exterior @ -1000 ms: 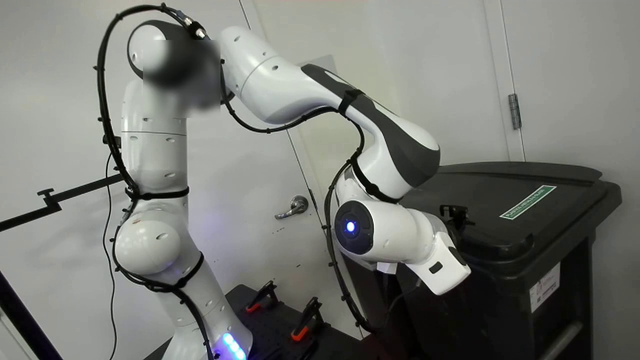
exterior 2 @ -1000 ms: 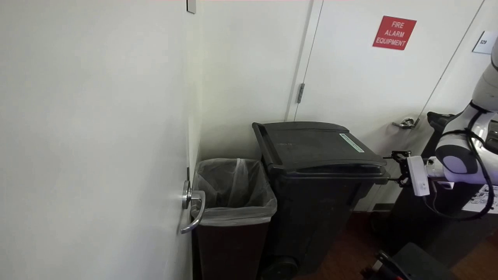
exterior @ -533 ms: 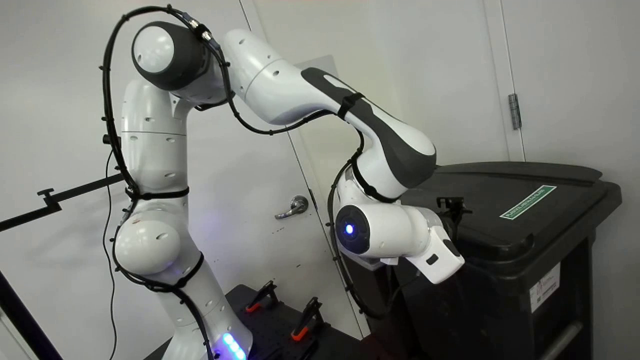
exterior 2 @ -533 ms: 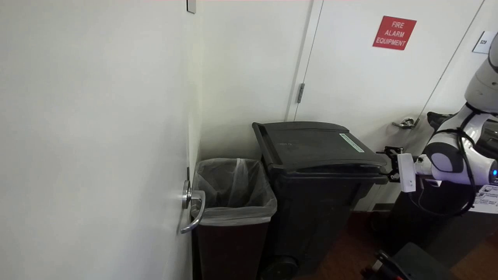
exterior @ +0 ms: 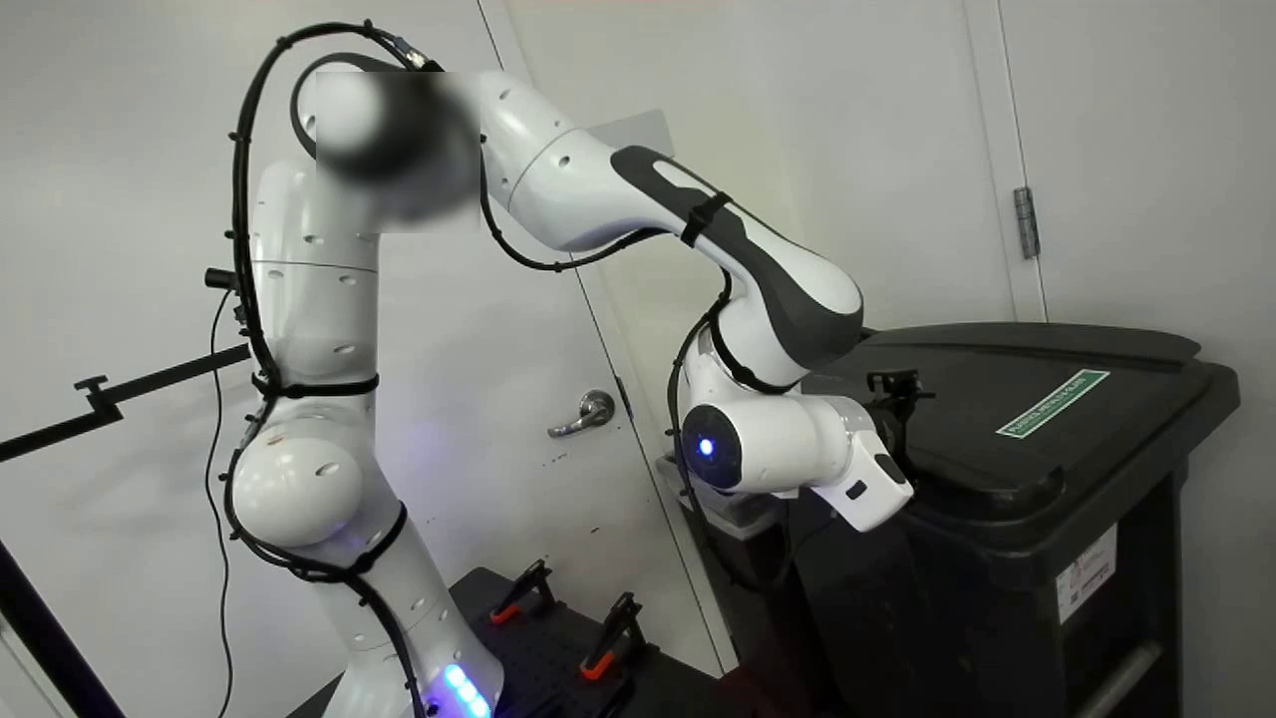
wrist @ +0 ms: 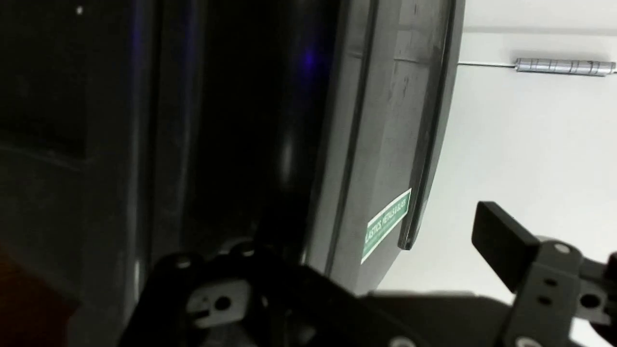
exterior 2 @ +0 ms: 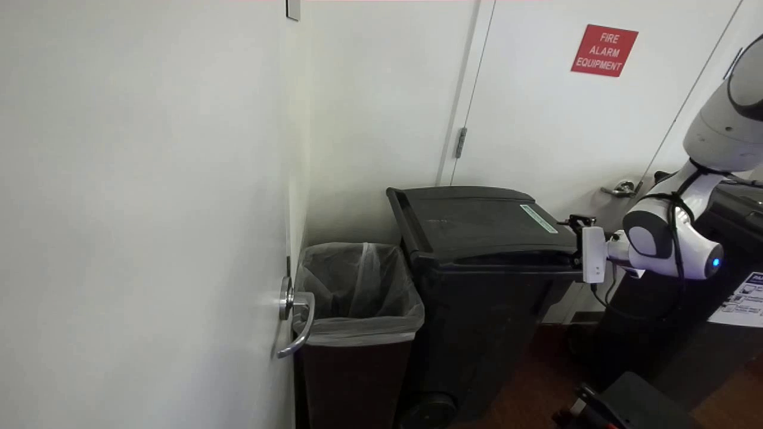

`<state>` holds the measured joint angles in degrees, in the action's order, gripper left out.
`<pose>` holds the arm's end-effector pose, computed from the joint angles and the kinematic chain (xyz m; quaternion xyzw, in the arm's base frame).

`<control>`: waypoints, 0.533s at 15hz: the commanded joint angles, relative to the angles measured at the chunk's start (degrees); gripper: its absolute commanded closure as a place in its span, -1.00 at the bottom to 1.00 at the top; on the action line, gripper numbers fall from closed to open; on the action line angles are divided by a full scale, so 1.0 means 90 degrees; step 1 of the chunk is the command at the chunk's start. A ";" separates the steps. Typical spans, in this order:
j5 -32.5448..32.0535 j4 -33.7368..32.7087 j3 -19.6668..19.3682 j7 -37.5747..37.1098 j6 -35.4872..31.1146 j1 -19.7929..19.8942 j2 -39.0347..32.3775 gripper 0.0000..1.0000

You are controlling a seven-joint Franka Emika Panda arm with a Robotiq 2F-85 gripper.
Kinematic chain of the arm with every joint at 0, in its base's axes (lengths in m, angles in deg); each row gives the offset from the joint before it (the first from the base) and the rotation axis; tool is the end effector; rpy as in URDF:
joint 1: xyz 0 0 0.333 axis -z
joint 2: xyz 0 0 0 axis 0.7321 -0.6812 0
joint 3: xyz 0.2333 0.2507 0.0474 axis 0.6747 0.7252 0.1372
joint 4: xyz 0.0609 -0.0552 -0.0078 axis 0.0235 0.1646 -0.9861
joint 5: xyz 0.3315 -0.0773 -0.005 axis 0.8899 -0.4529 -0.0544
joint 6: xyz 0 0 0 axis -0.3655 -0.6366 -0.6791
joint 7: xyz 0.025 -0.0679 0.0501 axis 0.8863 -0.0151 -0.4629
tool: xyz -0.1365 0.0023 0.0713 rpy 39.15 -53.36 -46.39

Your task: Open the bin

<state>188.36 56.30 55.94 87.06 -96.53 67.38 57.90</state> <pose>0.3875 -0.3785 0.2318 -0.5454 0.6562 -0.4227 0.3053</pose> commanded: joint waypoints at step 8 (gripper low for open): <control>0.0806 -0.0388 -0.0011 0.0248 -0.0217 -0.0141 -0.0522 -1.00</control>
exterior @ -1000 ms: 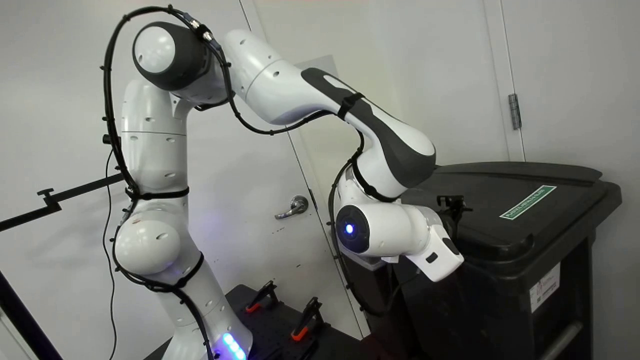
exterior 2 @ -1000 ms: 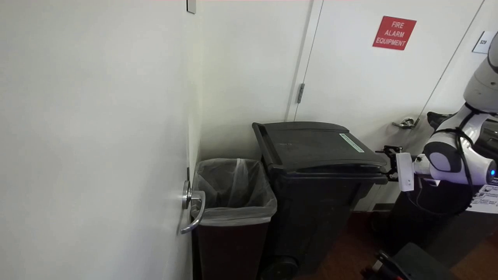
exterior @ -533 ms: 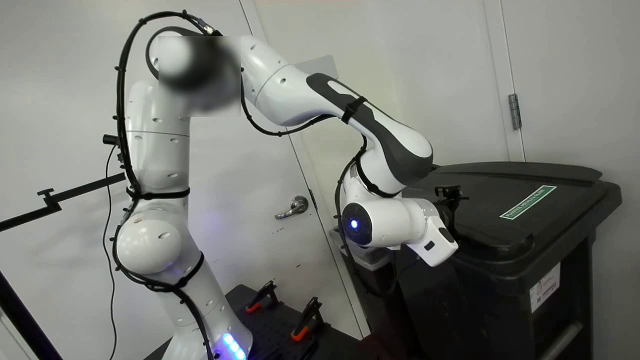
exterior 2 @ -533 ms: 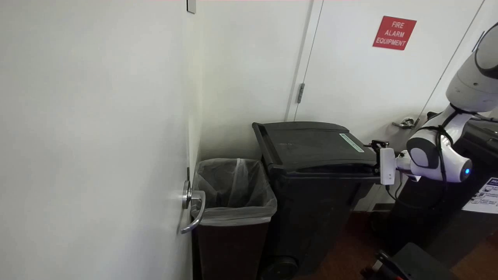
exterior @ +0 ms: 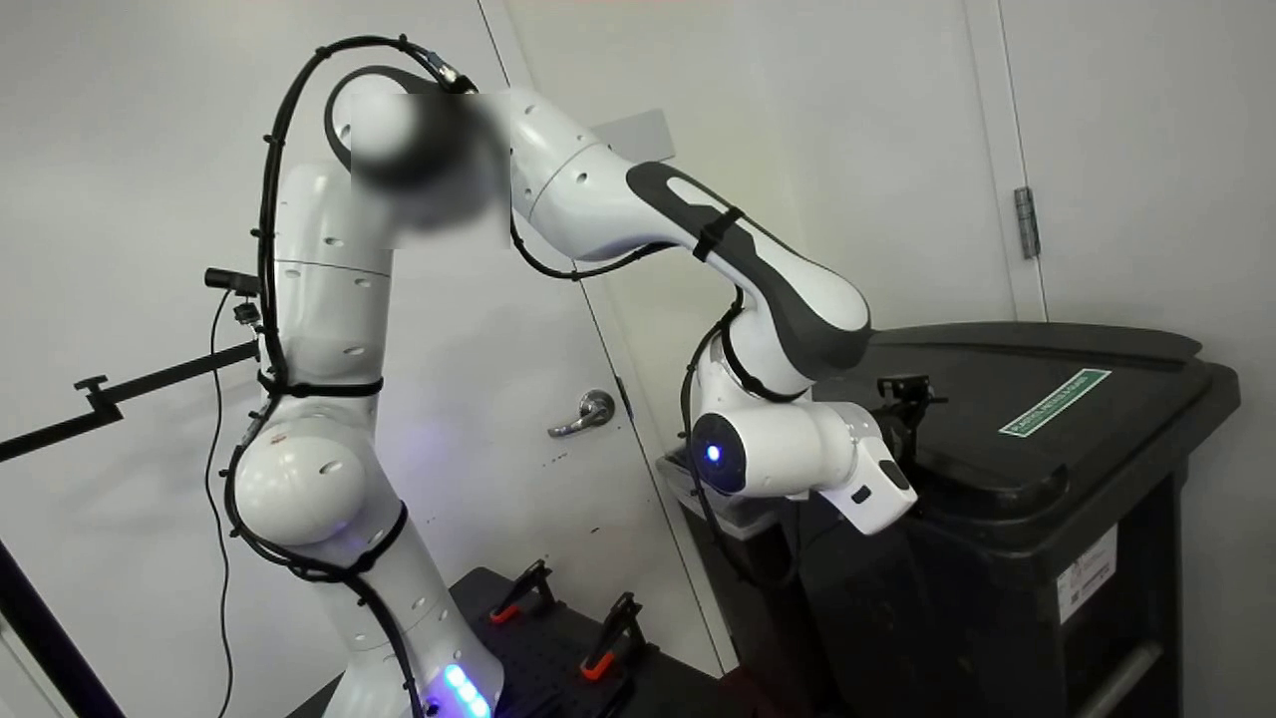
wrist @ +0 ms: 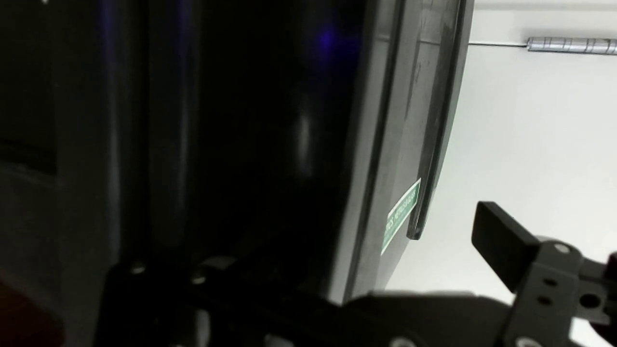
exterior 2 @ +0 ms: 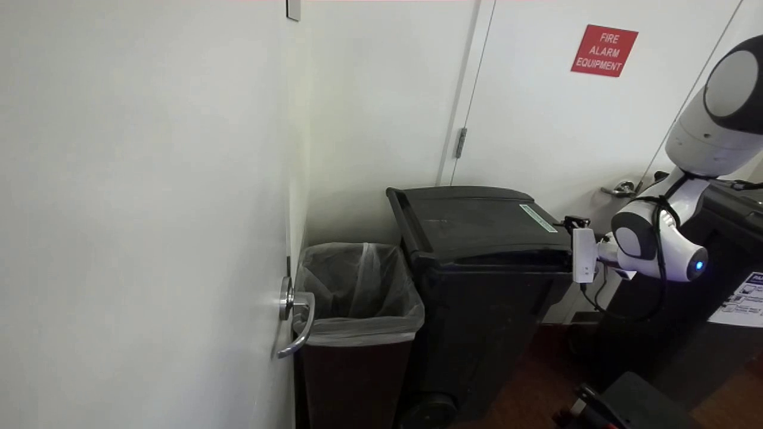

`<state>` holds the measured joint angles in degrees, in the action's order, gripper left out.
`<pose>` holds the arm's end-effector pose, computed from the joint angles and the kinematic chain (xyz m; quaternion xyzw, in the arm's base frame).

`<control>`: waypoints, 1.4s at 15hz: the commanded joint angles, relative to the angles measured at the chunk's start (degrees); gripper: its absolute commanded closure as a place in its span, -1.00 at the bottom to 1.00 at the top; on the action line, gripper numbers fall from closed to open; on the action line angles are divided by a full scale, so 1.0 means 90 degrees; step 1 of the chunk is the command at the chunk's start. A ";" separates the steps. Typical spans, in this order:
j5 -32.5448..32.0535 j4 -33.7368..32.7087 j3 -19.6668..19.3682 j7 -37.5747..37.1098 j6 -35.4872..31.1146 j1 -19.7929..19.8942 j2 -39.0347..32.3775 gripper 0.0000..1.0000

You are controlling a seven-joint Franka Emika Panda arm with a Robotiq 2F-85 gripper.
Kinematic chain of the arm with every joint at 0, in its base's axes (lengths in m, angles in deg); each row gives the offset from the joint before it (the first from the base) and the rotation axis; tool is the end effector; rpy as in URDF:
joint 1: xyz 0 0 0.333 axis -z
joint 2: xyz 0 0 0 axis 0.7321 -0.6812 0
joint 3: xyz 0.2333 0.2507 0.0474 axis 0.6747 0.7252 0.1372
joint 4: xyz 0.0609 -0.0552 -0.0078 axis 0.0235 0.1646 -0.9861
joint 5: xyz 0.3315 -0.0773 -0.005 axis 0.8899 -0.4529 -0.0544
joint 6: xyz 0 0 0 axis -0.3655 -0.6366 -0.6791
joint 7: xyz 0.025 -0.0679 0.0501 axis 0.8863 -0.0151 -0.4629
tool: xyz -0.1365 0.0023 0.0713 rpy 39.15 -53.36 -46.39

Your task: Open the bin

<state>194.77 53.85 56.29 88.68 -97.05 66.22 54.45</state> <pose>0.4035 -0.3816 0.2173 -0.5270 0.6671 -0.4368 0.2940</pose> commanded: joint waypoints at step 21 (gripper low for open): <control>-0.1415 0.1279 -0.0451 0.0053 -0.0613 0.0042 0.1551 -1.00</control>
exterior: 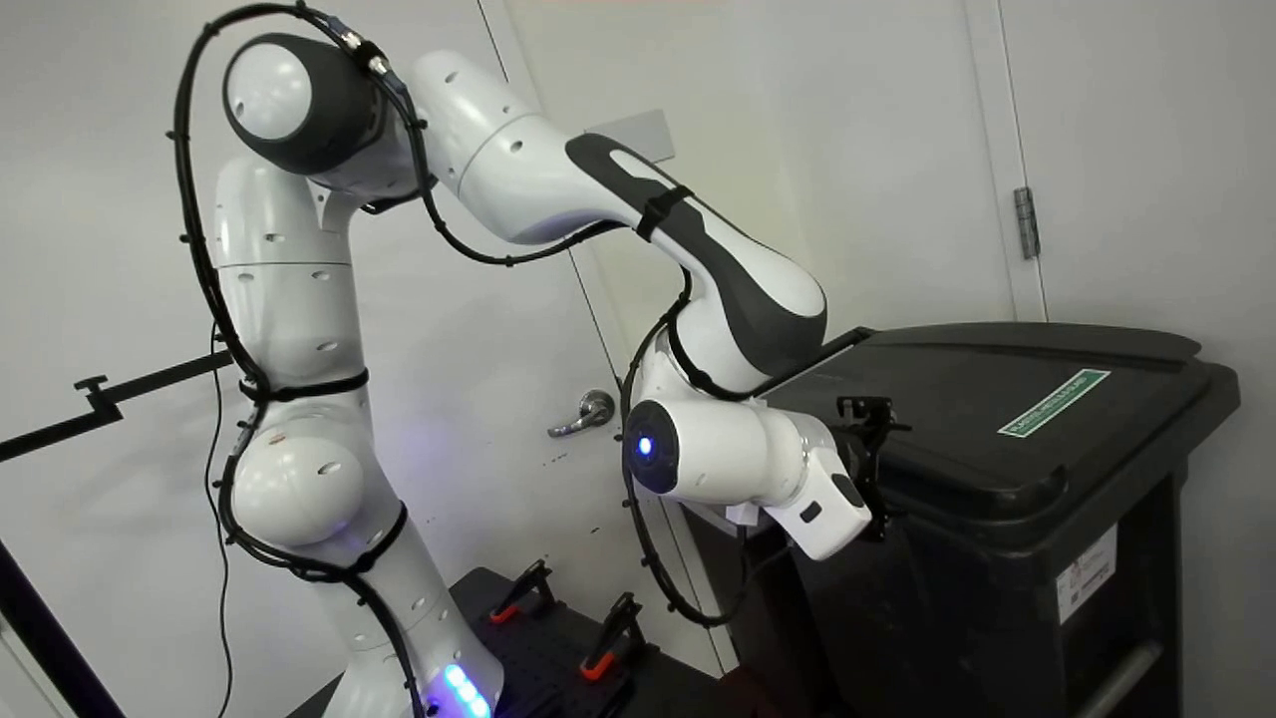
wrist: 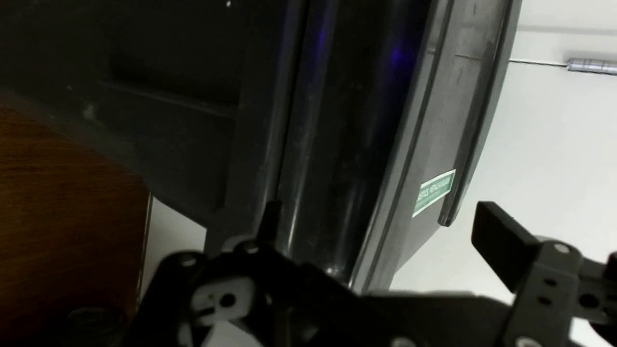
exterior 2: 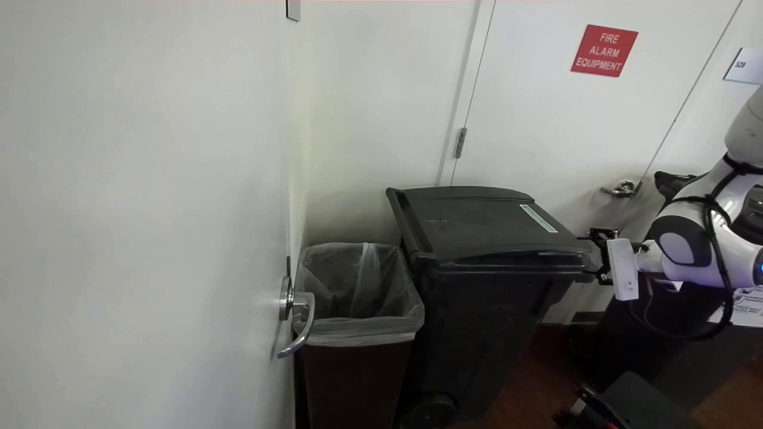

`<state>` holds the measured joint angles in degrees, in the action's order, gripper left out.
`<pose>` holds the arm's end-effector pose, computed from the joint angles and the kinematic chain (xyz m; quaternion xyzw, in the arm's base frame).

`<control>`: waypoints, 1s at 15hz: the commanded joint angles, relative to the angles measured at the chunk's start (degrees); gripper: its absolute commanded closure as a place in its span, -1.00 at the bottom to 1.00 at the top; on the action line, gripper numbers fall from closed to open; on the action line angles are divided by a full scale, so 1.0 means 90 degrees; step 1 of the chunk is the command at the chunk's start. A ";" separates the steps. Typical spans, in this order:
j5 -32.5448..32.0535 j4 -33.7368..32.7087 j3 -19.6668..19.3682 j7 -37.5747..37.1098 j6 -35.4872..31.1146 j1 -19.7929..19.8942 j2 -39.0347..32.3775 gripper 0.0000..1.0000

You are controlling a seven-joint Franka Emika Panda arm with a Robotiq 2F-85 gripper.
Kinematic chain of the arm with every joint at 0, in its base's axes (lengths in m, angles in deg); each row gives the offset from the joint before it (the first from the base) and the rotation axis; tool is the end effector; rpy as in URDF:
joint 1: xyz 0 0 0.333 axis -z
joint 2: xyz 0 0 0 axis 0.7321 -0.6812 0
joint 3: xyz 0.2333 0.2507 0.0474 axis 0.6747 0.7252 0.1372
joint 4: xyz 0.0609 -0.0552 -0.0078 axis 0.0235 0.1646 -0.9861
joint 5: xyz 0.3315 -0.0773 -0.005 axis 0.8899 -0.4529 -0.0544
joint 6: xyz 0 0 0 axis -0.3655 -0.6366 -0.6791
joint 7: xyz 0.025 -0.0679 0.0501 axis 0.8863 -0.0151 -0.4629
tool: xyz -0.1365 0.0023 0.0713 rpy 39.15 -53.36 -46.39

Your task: Open the bin

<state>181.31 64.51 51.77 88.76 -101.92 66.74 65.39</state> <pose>0.3187 -0.3666 0.2421 -0.5714 0.6719 -0.3928 0.2602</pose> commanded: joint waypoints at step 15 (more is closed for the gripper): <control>0.1367 -0.0897 0.0444 0.0178 0.0046 -0.0067 -0.0626 -1.00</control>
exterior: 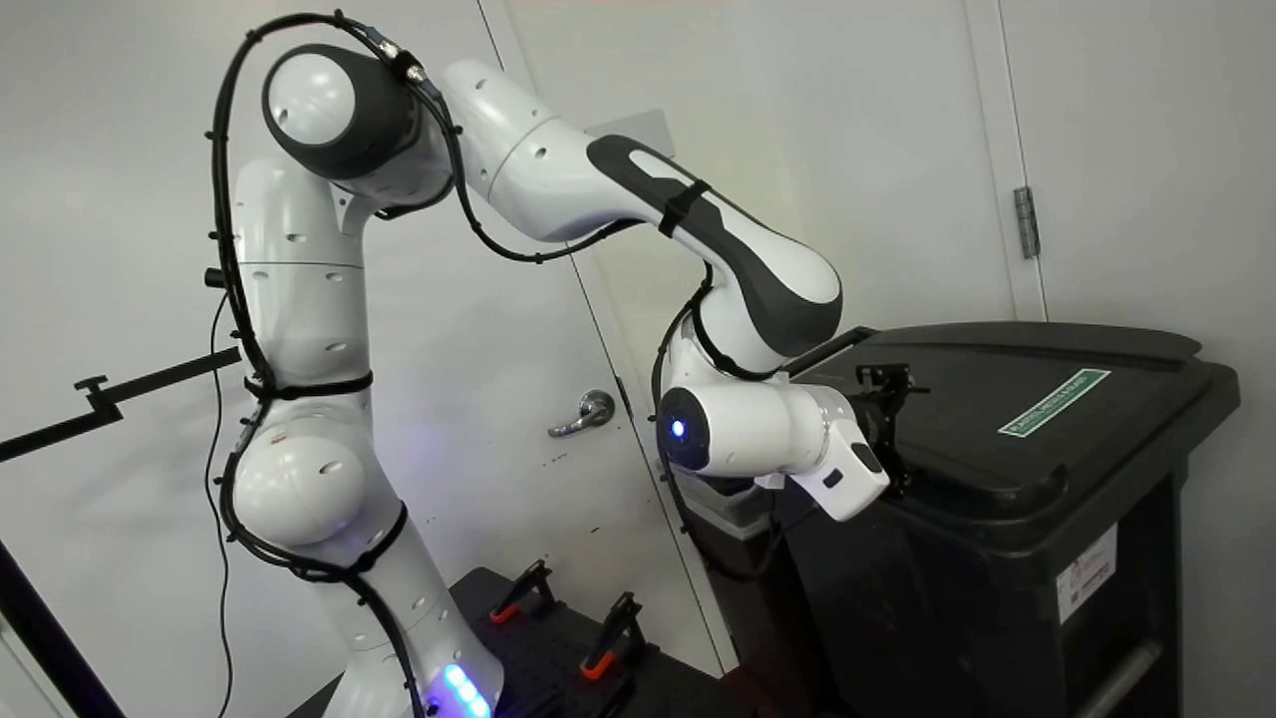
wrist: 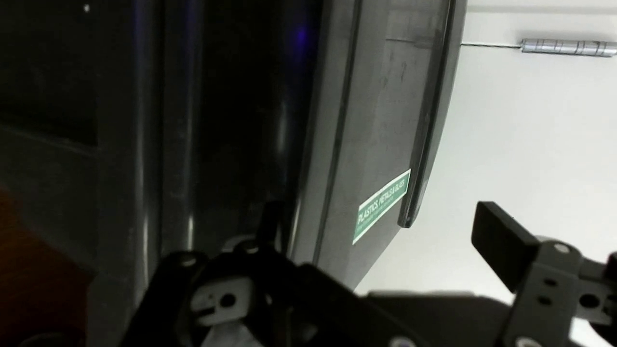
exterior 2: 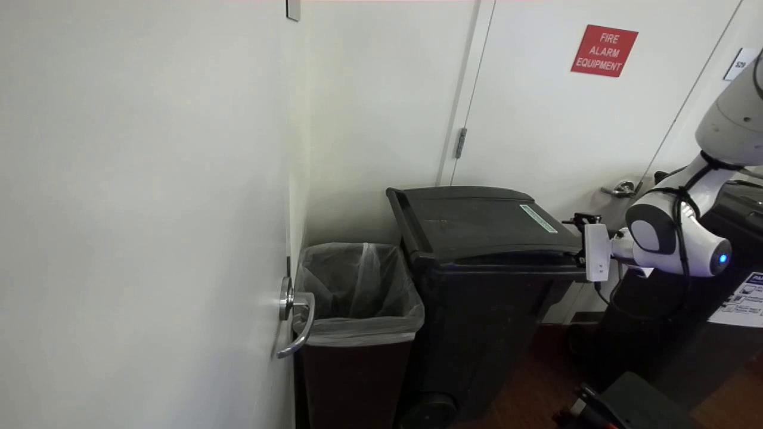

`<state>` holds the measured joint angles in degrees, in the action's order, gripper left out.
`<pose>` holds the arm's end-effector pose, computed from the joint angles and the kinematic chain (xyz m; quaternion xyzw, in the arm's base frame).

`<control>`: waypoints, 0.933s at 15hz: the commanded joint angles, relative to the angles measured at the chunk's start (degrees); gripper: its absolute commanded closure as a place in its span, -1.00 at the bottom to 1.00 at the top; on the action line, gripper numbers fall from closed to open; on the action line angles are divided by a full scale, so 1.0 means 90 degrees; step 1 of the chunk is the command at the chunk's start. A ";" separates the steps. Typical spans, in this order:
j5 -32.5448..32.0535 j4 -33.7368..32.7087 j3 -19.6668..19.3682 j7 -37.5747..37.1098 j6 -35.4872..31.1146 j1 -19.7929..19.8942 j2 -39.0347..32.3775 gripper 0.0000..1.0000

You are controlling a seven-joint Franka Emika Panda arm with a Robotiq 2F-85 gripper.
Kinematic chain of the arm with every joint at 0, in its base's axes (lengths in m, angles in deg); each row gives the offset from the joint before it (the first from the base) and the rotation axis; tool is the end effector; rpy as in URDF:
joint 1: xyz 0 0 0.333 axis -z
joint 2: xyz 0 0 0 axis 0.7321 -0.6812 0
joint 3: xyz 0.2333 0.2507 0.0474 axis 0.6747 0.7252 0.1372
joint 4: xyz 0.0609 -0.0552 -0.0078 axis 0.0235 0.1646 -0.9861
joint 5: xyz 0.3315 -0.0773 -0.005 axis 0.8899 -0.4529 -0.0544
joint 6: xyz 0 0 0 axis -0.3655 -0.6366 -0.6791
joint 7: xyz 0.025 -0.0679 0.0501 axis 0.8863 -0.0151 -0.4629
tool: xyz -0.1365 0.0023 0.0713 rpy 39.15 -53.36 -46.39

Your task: Open the bin

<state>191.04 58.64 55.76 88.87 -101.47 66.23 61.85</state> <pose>0.3738 -0.3699 0.2464 -0.5342 0.6726 -0.4277 0.2815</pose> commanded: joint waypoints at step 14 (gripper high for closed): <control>0.0606 -0.0411 -0.0078 0.0154 -0.0009 -0.0087 -0.0648 0.73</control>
<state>195.30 55.05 55.51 88.88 -101.48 66.15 55.62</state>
